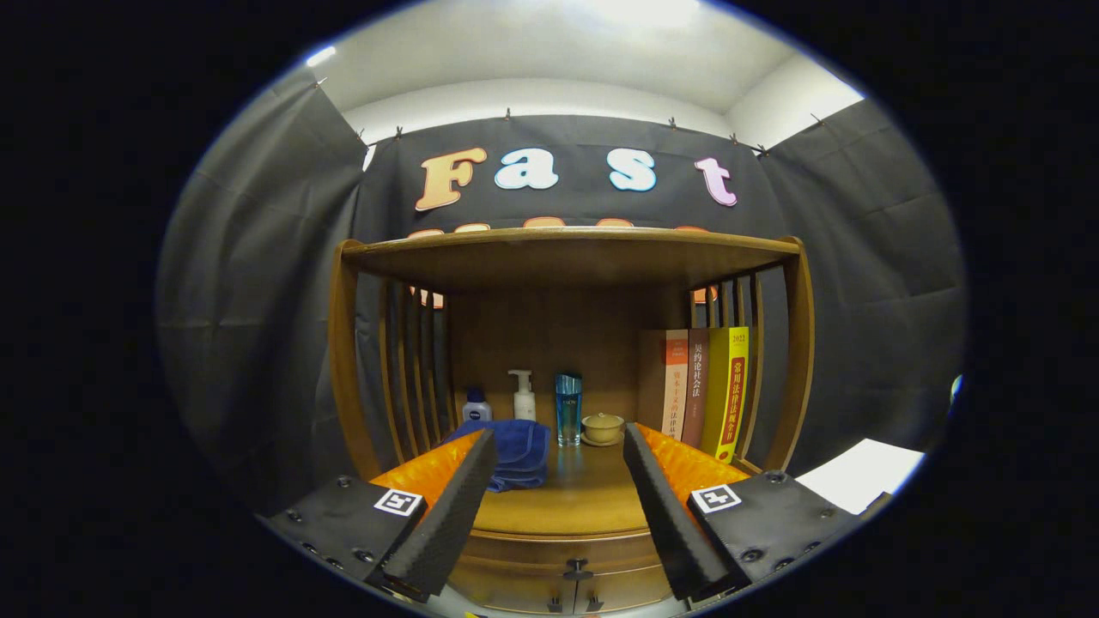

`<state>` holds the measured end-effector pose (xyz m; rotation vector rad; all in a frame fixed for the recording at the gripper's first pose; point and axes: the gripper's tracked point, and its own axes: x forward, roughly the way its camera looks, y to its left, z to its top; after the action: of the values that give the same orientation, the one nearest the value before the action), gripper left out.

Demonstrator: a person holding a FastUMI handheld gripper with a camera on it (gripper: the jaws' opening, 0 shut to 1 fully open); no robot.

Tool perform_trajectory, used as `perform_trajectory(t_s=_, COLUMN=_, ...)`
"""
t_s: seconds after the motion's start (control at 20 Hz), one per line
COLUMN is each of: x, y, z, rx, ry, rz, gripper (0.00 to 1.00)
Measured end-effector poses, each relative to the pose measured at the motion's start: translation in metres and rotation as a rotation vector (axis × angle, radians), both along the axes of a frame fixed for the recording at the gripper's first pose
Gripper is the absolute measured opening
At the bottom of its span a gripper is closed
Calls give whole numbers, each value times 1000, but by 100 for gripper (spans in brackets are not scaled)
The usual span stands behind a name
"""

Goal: Pull open the drawer, take out the items inside it, and place them on the countertop above the cabinet.

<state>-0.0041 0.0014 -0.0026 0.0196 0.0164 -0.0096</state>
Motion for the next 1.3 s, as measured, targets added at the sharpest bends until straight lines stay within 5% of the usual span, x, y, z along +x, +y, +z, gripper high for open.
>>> perform_trajectory(t_s=0.55, x=-12, y=-1, z=-49, rx=10, ry=43, rz=-15, gripper=98)
perform_trajectory(t_s=1.3, x=-17, y=-3, z=-264, rx=-39, ry=259, rz=-20, gripper=98)
